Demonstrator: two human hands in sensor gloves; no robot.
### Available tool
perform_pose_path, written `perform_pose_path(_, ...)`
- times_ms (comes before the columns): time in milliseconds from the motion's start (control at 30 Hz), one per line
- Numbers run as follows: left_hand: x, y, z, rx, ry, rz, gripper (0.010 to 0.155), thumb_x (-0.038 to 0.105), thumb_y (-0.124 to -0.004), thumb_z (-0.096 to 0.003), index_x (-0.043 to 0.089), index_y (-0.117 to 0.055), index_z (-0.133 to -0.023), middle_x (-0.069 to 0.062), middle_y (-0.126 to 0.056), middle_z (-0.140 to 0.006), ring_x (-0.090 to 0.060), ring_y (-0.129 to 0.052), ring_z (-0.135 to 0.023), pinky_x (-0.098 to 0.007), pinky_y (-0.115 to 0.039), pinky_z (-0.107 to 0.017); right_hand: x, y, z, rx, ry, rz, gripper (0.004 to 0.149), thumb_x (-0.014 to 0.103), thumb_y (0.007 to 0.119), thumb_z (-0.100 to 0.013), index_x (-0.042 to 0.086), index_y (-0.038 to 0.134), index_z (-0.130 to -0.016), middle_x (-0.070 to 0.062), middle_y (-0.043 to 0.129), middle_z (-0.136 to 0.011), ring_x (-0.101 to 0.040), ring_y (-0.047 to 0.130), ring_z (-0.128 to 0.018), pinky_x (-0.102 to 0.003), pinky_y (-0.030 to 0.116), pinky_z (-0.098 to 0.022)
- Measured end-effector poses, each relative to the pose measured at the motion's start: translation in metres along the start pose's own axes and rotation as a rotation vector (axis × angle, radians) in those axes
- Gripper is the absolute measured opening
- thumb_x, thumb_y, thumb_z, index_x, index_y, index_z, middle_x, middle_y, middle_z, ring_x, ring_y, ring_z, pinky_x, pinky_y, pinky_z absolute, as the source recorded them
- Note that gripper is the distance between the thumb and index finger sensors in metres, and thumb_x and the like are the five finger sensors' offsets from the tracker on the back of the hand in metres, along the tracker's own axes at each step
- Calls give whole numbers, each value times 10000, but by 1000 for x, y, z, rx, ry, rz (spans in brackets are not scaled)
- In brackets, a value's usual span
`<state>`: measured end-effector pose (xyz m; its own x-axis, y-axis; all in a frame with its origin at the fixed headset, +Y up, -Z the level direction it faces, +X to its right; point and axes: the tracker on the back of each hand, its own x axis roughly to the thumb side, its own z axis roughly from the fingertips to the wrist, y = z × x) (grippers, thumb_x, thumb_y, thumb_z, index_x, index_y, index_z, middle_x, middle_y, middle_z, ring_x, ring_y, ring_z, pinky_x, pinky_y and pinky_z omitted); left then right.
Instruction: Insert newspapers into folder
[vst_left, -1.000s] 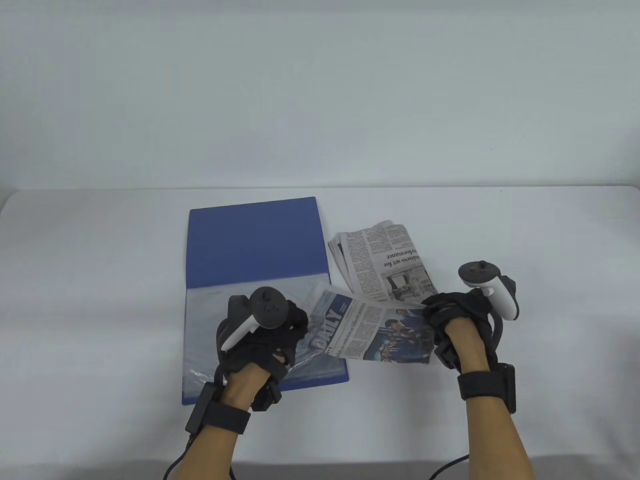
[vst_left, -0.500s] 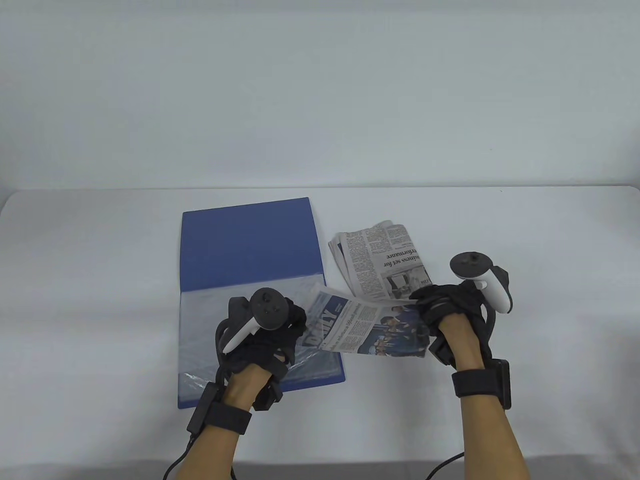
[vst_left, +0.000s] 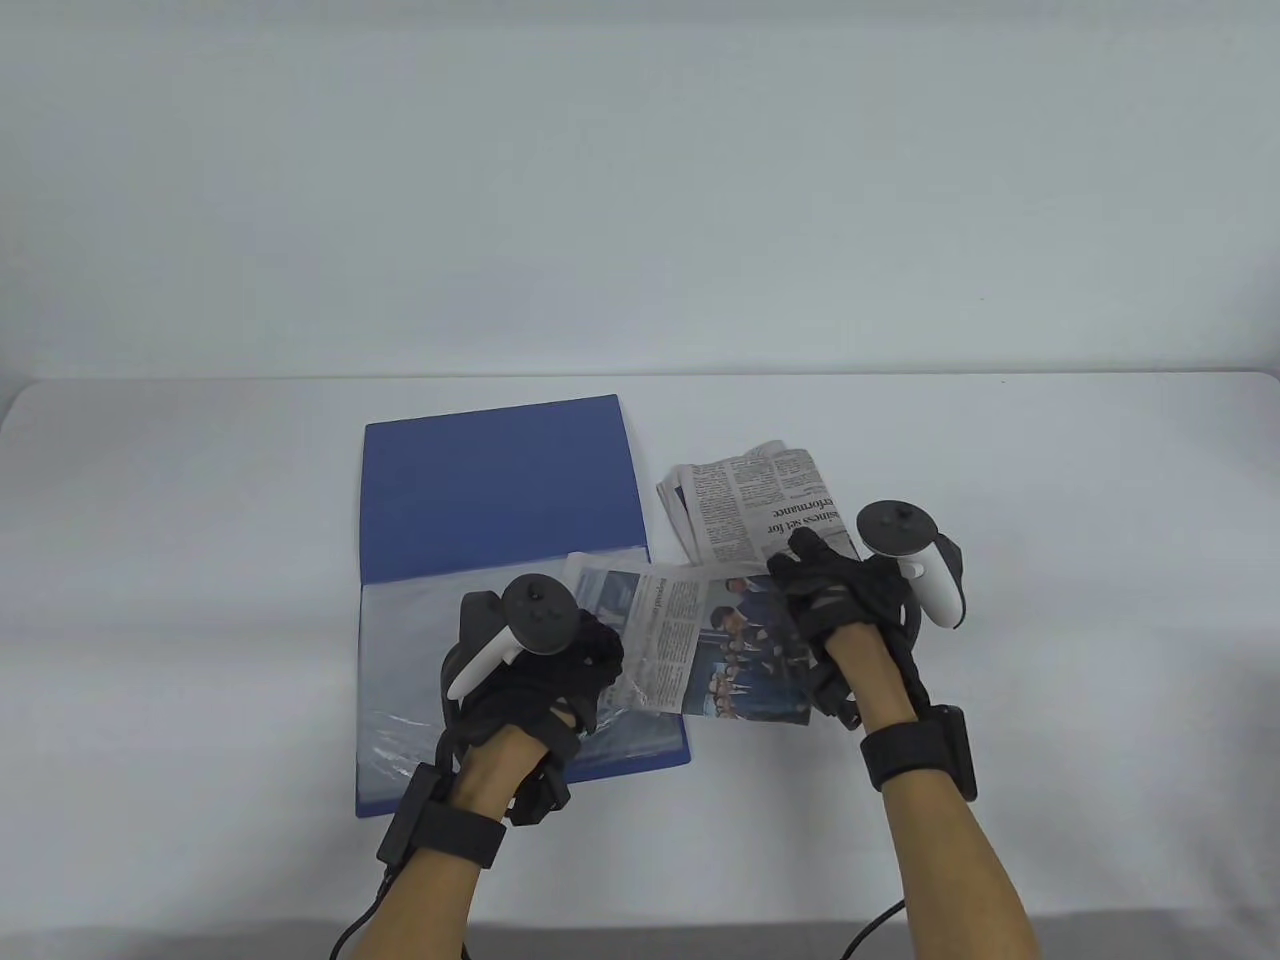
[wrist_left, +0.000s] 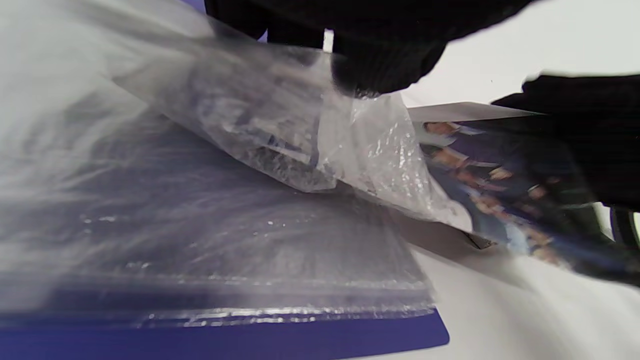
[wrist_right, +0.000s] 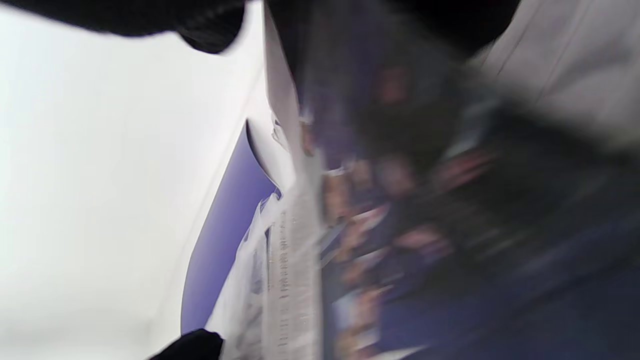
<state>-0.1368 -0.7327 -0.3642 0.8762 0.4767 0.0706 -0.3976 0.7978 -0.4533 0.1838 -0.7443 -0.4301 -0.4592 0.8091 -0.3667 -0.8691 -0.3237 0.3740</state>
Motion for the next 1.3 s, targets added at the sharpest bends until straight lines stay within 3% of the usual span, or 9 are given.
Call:
perform_pose_path(67,0,0,1,13,2,-3,392,434,-710,-620,364,-672,-1004,-9,-482,-1245,-370,-437,-1191,-673,-320,-881,4,8,10,-68,73,-126,958,560,574,-576,-11,-72,-996,-342,147,-1000,-519,472,-919,-707,392,-616)
perform_pose_path(233,-1,1,1,25,6,11,392,434,-705,-621,362,-666,-1005,11,-486,-1247,-349,-445,-1196,-667,-327,-885,20,26,2,-81,-72,-193,996,629,539,-539,21,-108,-990,-319,-11,-988,-562,253,-960,-751,332,-606)
perform_pose_path(400,-3,3,2,33,-11,72,392,433,-701,-622,359,-660,-1006,14,-486,-1247,-346,-449,-1196,-664,-332,-887,38,60,-29,16,-194,-217,988,631,541,-543,39,-109,-992,-283,-113,-967,-583,60,-939,-780,234,-587)
perform_pose_path(633,-10,8,0,19,-21,159,393,437,-700,-621,367,-658,-1005,21,-475,-1253,-344,-444,-1198,-661,-332,-889,59,116,-56,202,-280,-174,981,643,541,-537,56,-83,-1014,-265,-141,-965,-577,21,-937,-753,227,-617)
perform_pose_path(767,-13,9,-1,16,-28,214,393,435,-700,-621,366,-658,-1005,19,-473,-1253,-346,-447,-1196,-655,-344,-890,61,145,-64,407,-272,-214,989,626,549,-546,58,-128,-989,-262,-176,-947,-577,-15,-923,-731,142,-594)
perform_pose_path(933,-19,15,3,55,-21,268,395,438,-694,-624,369,-649,-1011,17,-469,-1253,-346,-447,-1195,-650,-357,-891,68,117,-52,325,-300,-125,984,607,572,-560,68,-132,-986,-259,-190,-936,-568,-24,-925,-745,181,-600)
perform_pose_path(1067,-24,24,8,120,-26,351,396,438,-690,-626,366,-644,-1013,12,-474,-1249,-346,-453,-1192,-643,-369,-892,65,95,-21,403,-230,190,878,566,641,-587,-22,190,-1057,-292,-26,-1006,-576,193,-970,-740,288,-627)
perform_pose_path(1233,-31,29,13,199,-27,437,398,441,-684,-629,367,-632,-1016,23,-484,-1242,-336,-464,-1189,-630,-383,-896,53,114,-12,531,-241,416,721,462,762,-603,29,396,-1046,-291,-41,-1007,-574,176,-977,-742,289,-632)
perform_pose_path(1300,-32,29,14,216,-31,450,398,441,-684,-629,366,-631,-1016,14,-488,-1241,-336,-466,-1188,-629,-385,-896,57,123,-12,418,-252,535,529,299,753,-604,68,519,-1019,-294,97,-1040,-555,343,-980,-704,407,-644)
